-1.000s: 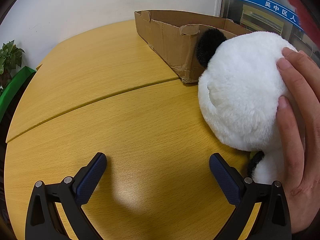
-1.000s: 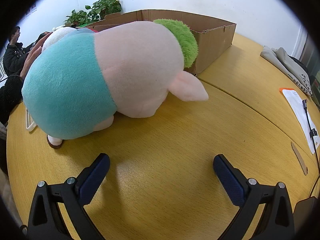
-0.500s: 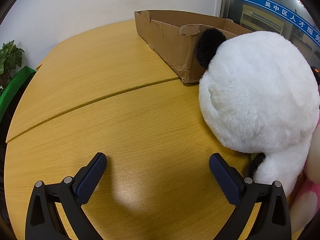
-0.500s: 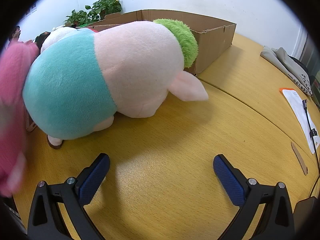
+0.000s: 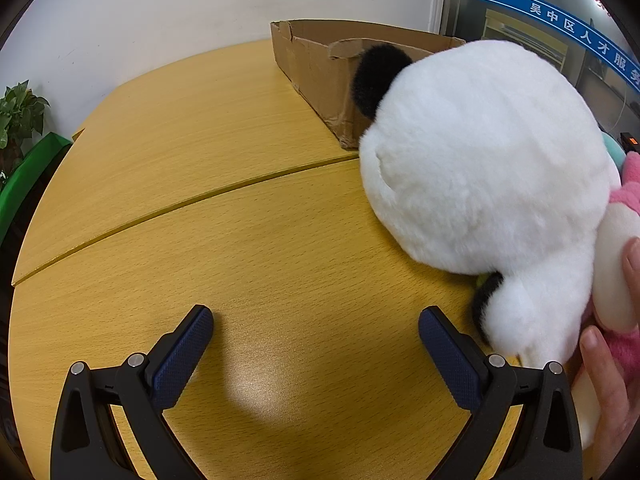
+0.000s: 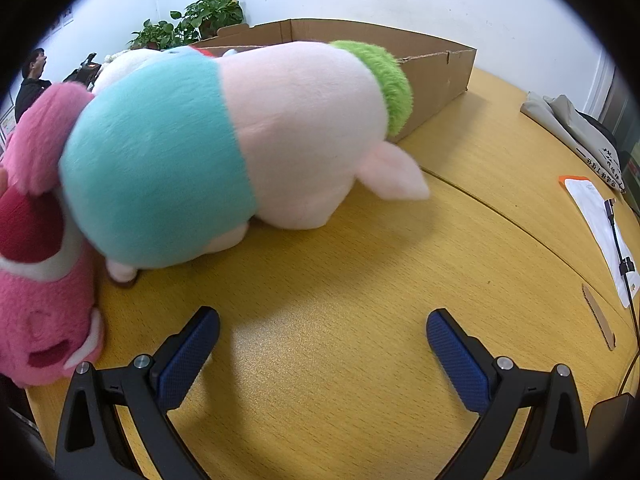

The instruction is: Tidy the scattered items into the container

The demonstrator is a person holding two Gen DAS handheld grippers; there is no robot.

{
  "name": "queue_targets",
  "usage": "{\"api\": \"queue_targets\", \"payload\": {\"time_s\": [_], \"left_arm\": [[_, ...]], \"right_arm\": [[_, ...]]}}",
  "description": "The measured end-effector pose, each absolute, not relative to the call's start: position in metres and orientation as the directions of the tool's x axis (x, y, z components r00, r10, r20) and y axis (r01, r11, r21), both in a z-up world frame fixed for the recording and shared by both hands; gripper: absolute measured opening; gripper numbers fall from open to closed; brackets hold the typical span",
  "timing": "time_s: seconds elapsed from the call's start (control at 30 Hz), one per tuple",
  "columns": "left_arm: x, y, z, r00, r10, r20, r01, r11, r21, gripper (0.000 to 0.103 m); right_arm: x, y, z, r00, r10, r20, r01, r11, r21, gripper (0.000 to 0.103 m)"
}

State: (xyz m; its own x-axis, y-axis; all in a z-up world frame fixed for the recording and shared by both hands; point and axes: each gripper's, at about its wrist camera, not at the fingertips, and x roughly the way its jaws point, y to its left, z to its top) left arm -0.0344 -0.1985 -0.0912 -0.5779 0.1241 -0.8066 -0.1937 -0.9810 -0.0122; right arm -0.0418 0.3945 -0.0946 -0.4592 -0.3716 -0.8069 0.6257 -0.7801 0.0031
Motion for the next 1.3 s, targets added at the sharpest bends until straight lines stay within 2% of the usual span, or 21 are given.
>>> {"api": "queue_targets", "payload": {"time_s": [1.3], "left_arm": [[-0.0344, -0.1984, -0.0908, -0.579, 0.118, -0.807, -0.183, -0.983, -0.012, 0.103]], "right_arm": [[-0.0421, 0.3945, -0.0945, -0.461, -0.370, -0.807, 0.623, -0.782, 0.003, 0.103]]}}
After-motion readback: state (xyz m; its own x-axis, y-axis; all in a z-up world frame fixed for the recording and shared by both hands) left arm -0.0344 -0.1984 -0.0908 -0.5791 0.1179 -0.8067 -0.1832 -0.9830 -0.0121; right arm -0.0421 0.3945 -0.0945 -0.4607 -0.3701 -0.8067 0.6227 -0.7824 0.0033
